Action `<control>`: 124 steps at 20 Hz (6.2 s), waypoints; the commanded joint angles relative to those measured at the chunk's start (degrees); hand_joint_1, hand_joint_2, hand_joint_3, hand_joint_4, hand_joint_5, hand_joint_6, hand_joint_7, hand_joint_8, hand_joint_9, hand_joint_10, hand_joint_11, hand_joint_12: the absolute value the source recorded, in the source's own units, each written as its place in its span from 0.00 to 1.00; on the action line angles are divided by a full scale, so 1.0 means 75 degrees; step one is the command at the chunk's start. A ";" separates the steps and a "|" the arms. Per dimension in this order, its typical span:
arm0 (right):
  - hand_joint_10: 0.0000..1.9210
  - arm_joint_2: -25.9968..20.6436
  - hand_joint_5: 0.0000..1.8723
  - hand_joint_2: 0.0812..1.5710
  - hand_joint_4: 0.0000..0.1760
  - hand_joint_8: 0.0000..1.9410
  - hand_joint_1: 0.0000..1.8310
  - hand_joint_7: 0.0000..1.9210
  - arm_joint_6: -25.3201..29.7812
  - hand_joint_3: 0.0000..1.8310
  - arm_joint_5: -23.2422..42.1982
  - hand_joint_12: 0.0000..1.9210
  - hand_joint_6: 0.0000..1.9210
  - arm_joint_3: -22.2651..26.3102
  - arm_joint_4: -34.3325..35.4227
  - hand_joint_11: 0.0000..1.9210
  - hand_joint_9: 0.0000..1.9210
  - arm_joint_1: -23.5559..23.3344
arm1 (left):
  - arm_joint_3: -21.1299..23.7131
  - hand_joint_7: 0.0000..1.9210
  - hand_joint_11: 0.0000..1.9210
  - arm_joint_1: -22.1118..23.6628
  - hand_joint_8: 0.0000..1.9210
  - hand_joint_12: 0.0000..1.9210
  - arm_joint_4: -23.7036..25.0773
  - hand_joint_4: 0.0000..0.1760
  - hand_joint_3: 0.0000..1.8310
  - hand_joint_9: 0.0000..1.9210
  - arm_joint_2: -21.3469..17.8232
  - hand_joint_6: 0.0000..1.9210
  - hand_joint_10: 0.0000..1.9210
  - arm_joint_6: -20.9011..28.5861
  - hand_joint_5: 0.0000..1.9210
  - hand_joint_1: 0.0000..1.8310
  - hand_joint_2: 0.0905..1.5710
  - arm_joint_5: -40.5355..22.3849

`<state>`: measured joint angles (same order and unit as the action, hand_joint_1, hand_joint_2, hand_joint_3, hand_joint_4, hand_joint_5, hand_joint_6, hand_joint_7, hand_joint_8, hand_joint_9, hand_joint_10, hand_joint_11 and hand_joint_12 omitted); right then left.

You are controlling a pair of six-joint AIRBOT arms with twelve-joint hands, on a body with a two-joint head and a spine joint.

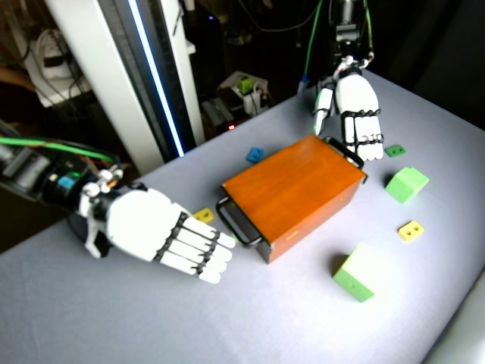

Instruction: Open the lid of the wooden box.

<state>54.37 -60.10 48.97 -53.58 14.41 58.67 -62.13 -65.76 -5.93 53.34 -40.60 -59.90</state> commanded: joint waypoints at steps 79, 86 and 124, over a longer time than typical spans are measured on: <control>0.00 0.0056 0.00 0.89 0.00 0.00 0.19 0.00 0.1079 0.00 0.0713 0.00 0.00 -0.0226 -0.1050 0.00 0.00 -0.0343 | -0.0142 0.00 0.00 0.0228 0.00 0.00 0.0389 0.73 0.00 0.00 0.0172 0.00 0.00 0.0519 0.00 0.35 0.84 -0.1044; 0.00 0.0030 0.00 0.92 0.00 0.00 0.17 0.00 0.1280 0.01 0.1155 0.01 0.00 -0.0225 -0.1050 0.02 0.00 -0.0343 | -0.0077 0.00 0.00 0.0238 0.00 0.00 0.0409 0.69 0.00 0.00 0.0089 0.00 0.00 0.0535 0.00 0.35 0.84 -0.1331; 0.00 -0.0190 0.00 0.93 0.15 0.00 0.27 0.00 0.0606 0.00 0.1974 0.58 0.00 -0.0682 -0.0052 0.00 0.01 -0.1321 | -0.0761 0.00 0.00 0.1444 0.00 0.00 -0.0605 0.60 0.00 0.00 0.0378 0.00 0.00 0.0105 0.00 0.34 0.84 -0.2239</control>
<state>53.36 -55.55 55.81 -58.57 14.39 49.52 -67.81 -55.51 -9.67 56.31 -40.03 -68.86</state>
